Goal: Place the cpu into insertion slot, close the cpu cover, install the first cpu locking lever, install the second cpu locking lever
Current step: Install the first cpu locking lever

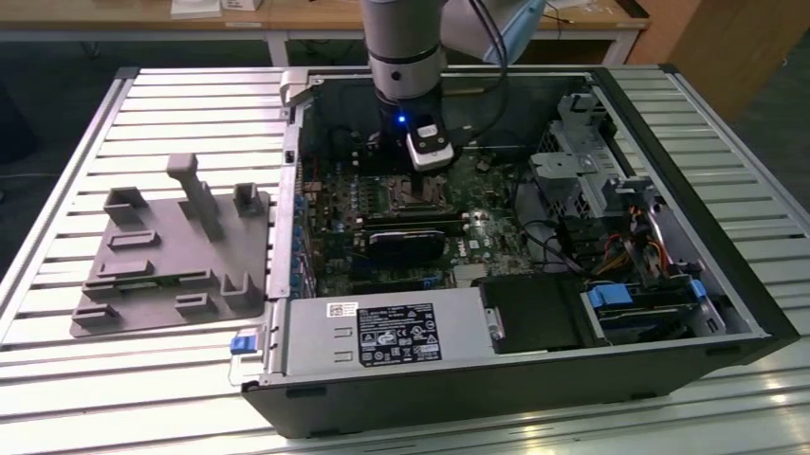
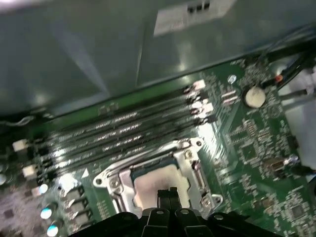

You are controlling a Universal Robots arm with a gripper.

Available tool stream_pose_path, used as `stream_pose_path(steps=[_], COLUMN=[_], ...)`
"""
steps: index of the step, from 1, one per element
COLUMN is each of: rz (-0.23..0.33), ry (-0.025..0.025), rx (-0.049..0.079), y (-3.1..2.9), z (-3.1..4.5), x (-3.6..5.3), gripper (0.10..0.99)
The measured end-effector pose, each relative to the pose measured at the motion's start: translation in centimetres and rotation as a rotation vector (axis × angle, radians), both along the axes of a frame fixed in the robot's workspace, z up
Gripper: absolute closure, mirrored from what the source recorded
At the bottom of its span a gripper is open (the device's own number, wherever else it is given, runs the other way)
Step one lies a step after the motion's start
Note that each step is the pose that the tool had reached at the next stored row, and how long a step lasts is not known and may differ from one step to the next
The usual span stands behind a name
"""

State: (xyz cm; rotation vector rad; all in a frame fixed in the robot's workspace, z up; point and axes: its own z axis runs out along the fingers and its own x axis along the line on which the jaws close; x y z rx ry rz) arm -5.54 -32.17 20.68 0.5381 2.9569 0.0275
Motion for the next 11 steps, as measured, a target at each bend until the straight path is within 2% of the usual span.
stream_pose_path(steps=[1, 2, 8, 11], rz=[0.0, 0.0, 0.0, 0.0], ry=[0.0096, 0.0119, 0.0121, 0.012], rx=[0.0, 0.0, -0.001, -0.001], y=[-0.06, -0.08, -0.09, -0.08], z=[-0.01, -0.01, 0.06, 0.56], x=[0.02, 0.02, 0.02, 0.02], gripper=[0.98, 0.98, 0.98, 0.98])
